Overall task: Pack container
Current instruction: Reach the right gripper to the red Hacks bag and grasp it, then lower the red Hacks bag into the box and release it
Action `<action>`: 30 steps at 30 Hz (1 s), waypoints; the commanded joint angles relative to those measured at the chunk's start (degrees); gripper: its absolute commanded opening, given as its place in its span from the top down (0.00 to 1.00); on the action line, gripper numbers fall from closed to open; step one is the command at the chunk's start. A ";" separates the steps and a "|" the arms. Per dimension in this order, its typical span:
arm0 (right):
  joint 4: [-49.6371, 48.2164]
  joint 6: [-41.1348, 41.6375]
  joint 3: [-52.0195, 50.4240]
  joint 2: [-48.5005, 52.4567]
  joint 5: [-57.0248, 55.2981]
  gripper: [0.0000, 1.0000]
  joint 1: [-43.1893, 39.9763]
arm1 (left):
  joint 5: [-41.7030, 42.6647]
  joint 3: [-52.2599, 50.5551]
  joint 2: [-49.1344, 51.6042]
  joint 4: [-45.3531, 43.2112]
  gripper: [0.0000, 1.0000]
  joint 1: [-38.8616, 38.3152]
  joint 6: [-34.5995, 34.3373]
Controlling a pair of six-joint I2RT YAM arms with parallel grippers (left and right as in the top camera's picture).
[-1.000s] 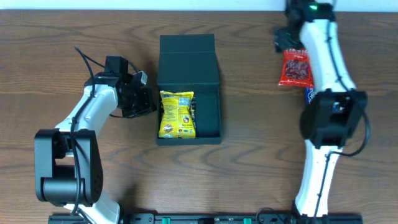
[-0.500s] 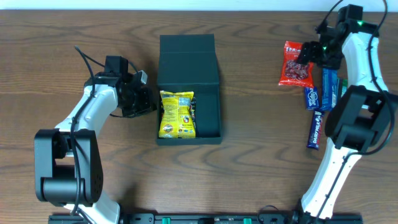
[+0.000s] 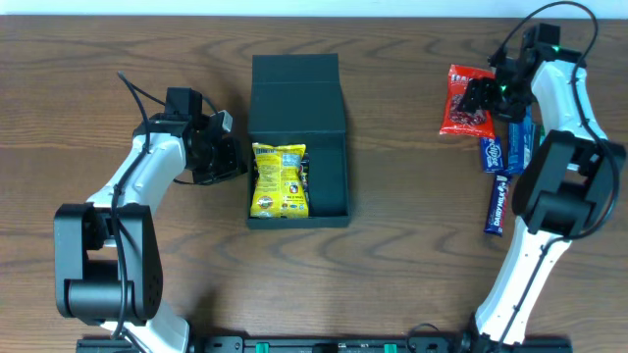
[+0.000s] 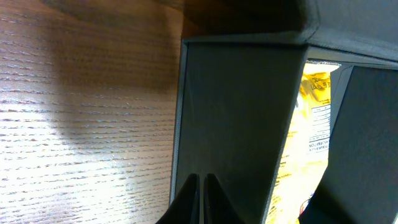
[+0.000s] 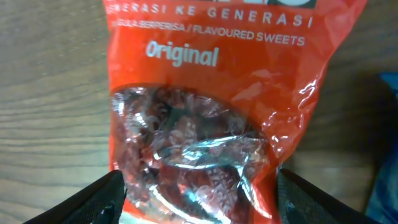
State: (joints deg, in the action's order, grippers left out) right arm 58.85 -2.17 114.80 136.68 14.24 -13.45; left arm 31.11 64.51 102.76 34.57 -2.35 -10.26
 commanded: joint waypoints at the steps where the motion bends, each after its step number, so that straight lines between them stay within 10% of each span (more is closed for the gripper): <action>1: 0.00 1.95 -0.55 2.71 1.60 0.28 -0.15 | -0.20 -0.33 0.72 0.09 0.94 0.09 1.05; 5: -0.66 2.34 -0.55 2.95 1.88 0.53 0.00 | -0.20 -0.33 0.72 0.09 0.94 0.09 1.05; 9: -1.01 2.58 -0.55 2.95 1.88 0.98 0.00 | -0.20 -0.33 0.72 0.09 0.94 0.09 1.05; 30: 13.79 6.97 6.38 -16.68 4.04 0.99 15.63 | -0.15 2.67 0.61 0.09 0.94 5.62 1.33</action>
State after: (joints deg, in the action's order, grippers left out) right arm 71.83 2.02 119.11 126.23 16.78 -3.44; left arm 31.11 64.71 102.76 34.48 2.15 -10.22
